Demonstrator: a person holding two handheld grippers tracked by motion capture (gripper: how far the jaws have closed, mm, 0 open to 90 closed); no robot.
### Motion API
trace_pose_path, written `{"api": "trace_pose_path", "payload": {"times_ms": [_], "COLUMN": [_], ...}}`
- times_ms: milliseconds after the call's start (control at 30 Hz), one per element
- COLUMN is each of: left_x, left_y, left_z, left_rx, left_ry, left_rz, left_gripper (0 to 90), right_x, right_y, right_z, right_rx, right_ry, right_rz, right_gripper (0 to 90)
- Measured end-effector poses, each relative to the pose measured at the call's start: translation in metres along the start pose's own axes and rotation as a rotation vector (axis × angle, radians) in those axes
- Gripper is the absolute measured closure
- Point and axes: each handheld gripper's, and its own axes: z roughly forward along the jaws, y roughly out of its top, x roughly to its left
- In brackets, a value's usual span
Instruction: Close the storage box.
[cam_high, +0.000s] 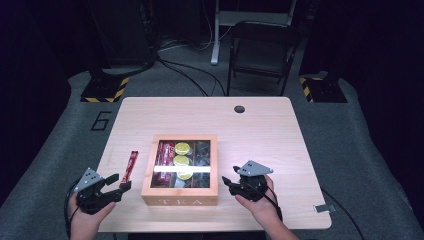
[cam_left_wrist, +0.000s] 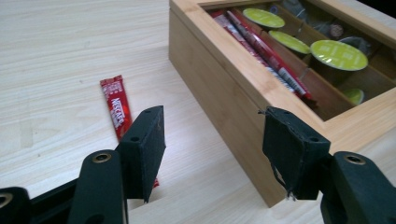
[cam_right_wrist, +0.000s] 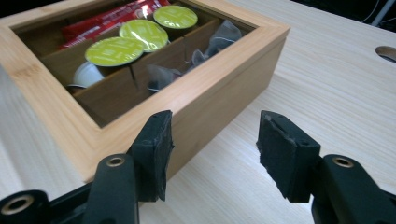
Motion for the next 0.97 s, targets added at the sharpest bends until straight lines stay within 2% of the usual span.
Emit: {"api": "trace_pose_path", "payload": {"times_ms": [100, 200, 333, 400, 500, 533, 567, 667, 767, 867, 900, 967], "left_x": [0.003, 0.006, 0.009, 0.010, 0.013, 0.013, 0.014, 0.016, 0.018, 0.019, 0.020, 0.022], "left_y": [-0.001, -0.003, -0.004, -0.004, -0.005, -0.005, -0.005, -0.006, -0.005, -0.005, -0.005, -0.005], "left_z": [0.001, 0.003, 0.007, 0.008, 0.012, 0.014, 0.014, 0.018, 0.019, 0.021, 0.022, 0.024], "left_rx": [0.002, 0.008, 0.006, 0.022, 0.035, 0.025, 0.041, 0.034, 0.047, 0.045, 0.037, 0.055], "left_ry": [0.015, 0.023, 0.037, 0.036, 0.048, 0.055, 0.050, 0.056, 0.062, 0.077, 0.084, 0.086], "left_rz": [-0.002, -0.008, -0.007, -0.001, 0.003, -0.001, 0.000, -0.007, -0.004, -0.012, -0.016, -0.017], "left_gripper": [39.4, 39.4, 39.4, 39.4, 39.4, 39.4, 39.4, 39.2, 38.3, 34.5, 33.1, 31.8], "right_x": [-0.006, -0.014, -0.020, -0.022, -0.021, -0.020, -0.020, -0.016, -0.012, -0.010, -0.008, -0.001], "right_y": [-0.002, -0.004, -0.007, -0.009, -0.010, -0.011, -0.010, -0.010, -0.010, -0.008, -0.008, -0.005], "right_z": [0.002, 0.005, 0.007, 0.008, 0.009, 0.009, 0.010, 0.009, 0.006, 0.001, -0.001, -0.006], "right_rx": [0.012, 0.015, 0.025, 0.028, 0.036, 0.038, 0.034, 0.030, 0.030, 0.004, -0.008, -0.052], "right_ry": [-0.006, -0.021, -0.018, -0.011, -0.006, -0.006, -0.003, 0.002, 0.002, 0.011, 0.022, 0.077], "right_rz": [0.004, 0.032, 0.060, 0.062, 0.086, 0.082, 0.075, 0.065, 0.053, 0.052, 0.058, 0.043], "right_gripper": [44.6, 44.6, 44.6, 44.6, 44.6, 44.6, 44.6, 44.6, 44.4, 42.8, 41.3, 39.0]}}
